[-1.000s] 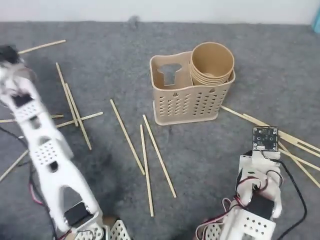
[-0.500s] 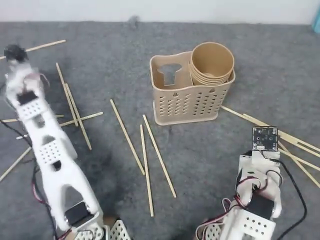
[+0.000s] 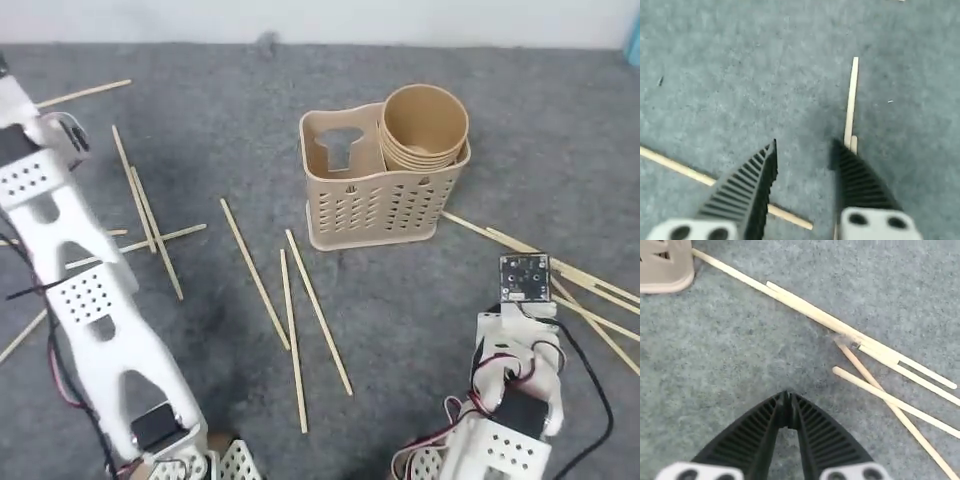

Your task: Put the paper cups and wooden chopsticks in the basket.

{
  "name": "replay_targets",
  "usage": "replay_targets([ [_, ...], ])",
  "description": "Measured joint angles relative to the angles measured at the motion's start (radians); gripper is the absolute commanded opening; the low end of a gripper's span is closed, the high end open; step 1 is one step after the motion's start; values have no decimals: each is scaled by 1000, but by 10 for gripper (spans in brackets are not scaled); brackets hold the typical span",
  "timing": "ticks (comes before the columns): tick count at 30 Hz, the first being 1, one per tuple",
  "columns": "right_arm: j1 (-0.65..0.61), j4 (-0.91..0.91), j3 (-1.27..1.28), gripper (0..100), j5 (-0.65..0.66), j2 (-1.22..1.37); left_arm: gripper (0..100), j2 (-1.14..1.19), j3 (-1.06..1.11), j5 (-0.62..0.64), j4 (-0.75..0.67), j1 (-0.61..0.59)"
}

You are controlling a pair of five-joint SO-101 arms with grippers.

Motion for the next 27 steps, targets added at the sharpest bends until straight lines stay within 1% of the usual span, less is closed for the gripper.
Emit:
replay_targets([
  [4,0,3,0,9,5,0,172,-21,-2,0,17,0],
  [8,0,3,0,9,5,0,171,-21,-2,3,11,11],
  [11,0,3,0,9,5,0,173,15,-2,41,-41,20],
  [15,0,3,0,9,6,0,173,97,-2,77,-163,29],
  [23,0,3,0,9,6,0,173,302,-2,84,-489,52],
  [27,0,3,0,9,6,0,173,399,0,86,-614,68],
])
